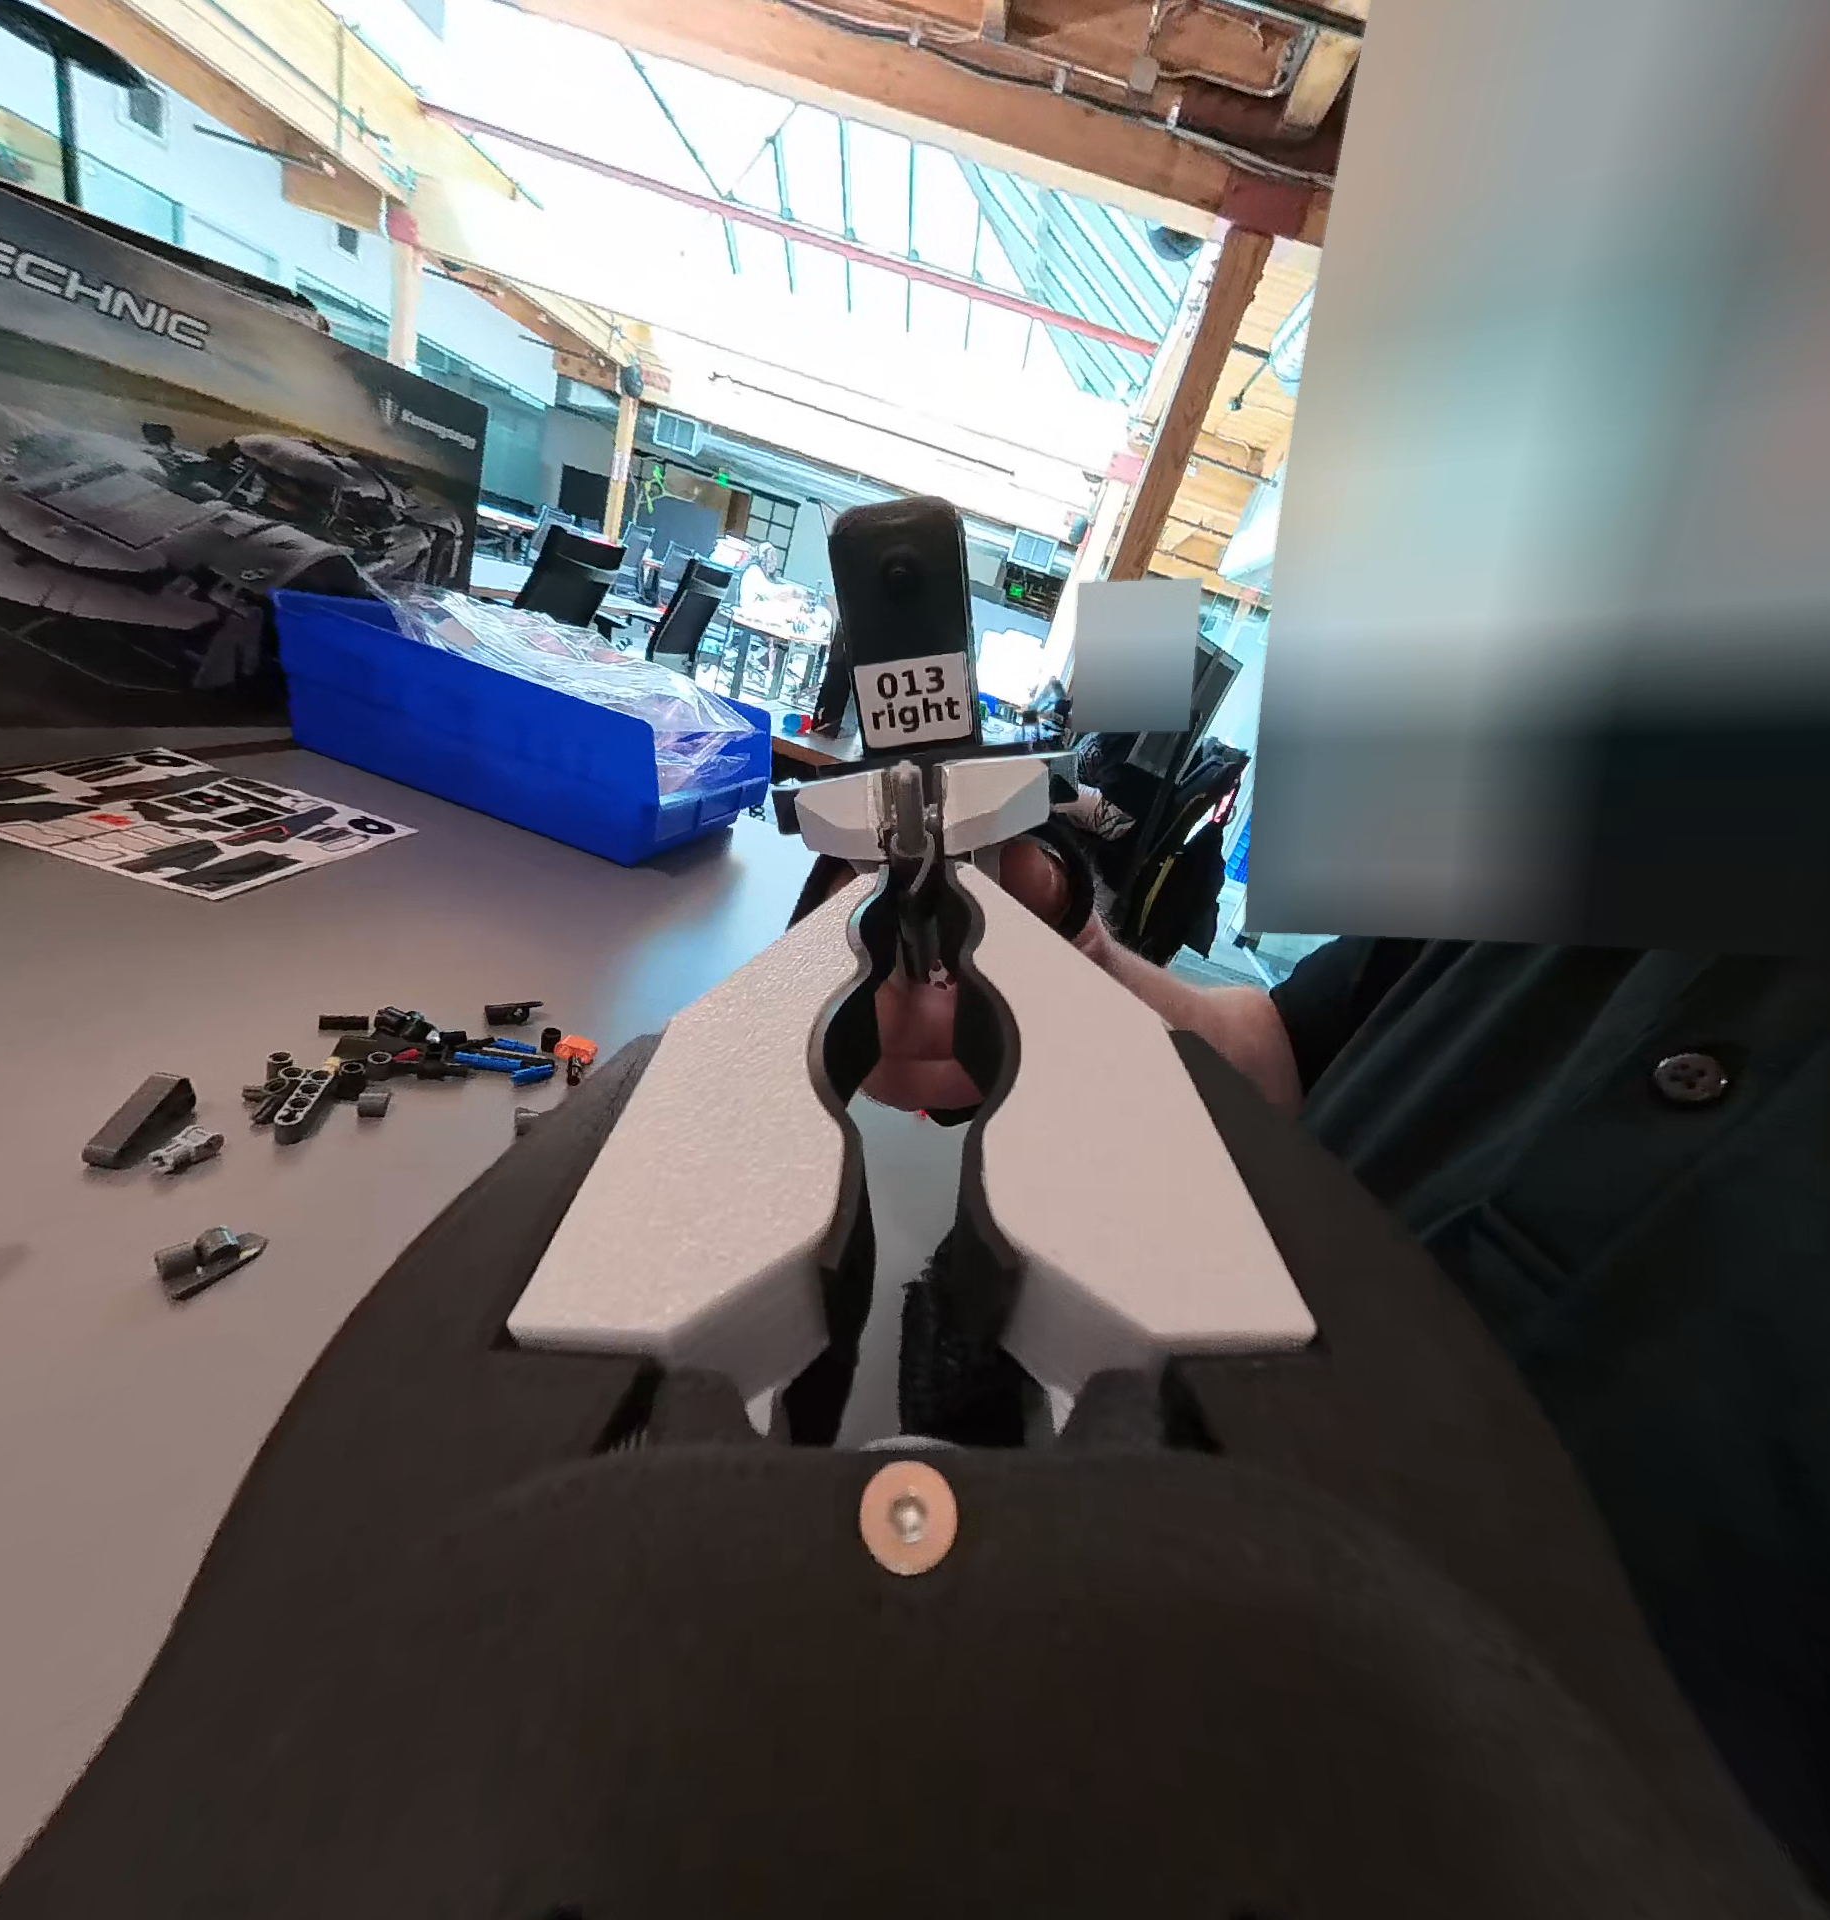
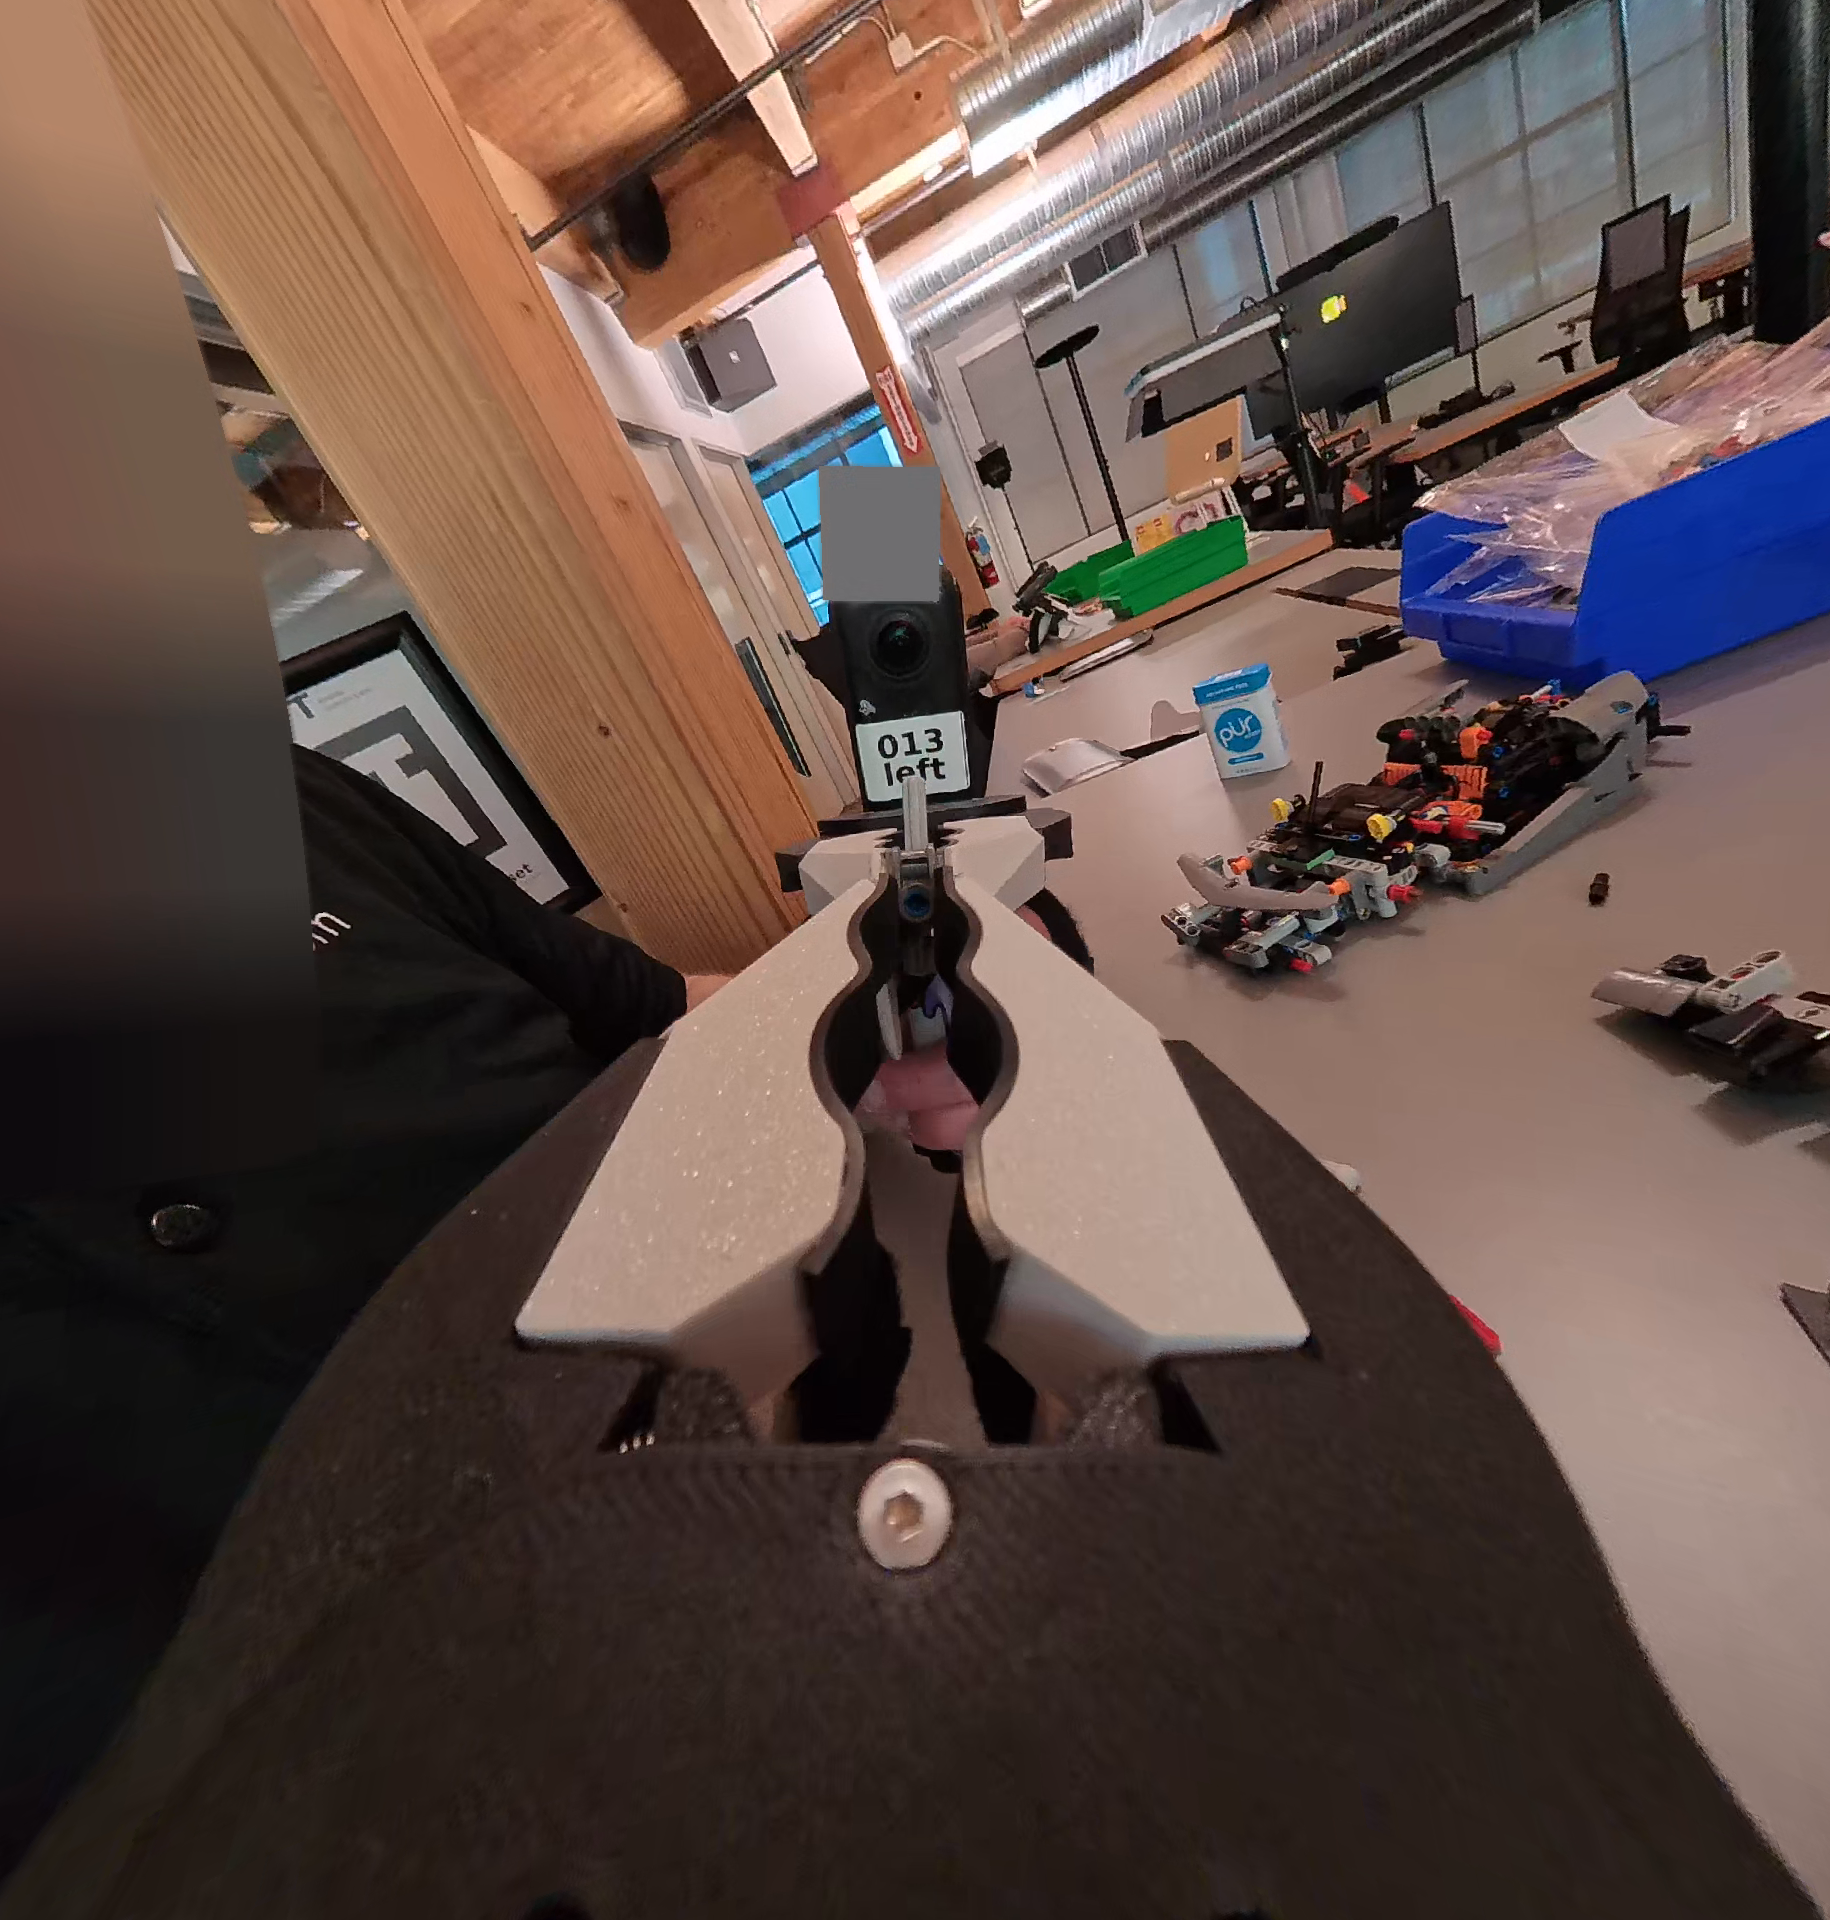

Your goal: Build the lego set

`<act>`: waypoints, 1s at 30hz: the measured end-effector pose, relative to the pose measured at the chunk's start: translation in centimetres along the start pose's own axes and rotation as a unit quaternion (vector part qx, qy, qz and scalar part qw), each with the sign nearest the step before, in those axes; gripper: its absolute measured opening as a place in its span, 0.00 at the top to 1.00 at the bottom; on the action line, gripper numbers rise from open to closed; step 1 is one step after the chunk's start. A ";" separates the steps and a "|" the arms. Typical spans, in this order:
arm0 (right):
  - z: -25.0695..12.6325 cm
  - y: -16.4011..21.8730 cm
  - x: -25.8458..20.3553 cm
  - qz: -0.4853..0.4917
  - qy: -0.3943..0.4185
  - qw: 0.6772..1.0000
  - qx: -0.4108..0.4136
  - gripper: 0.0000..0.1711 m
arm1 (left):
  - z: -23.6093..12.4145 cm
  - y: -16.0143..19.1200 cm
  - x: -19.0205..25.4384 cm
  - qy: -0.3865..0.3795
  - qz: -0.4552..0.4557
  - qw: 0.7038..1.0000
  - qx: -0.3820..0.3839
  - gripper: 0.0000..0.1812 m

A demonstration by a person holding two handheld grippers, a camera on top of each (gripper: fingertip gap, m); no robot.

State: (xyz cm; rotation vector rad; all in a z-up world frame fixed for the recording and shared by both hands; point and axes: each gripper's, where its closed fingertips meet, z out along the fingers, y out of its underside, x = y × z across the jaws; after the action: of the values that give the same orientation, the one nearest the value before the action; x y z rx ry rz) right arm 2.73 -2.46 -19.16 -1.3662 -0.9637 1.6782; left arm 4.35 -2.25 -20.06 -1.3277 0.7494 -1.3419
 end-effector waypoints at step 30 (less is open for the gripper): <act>-3.8 12.3 8.3 -0.043 0.176 0.913 -0.366 0.93 | -6.6 3.6 -1.4 -0.071 -0.065 0.994 -0.044 0.97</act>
State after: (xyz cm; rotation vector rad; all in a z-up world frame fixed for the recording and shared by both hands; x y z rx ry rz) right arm 4.19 -0.03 -34.24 -1.9797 -1.4780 0.9599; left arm -1.32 -3.39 -25.10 -1.5480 0.6403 -1.3116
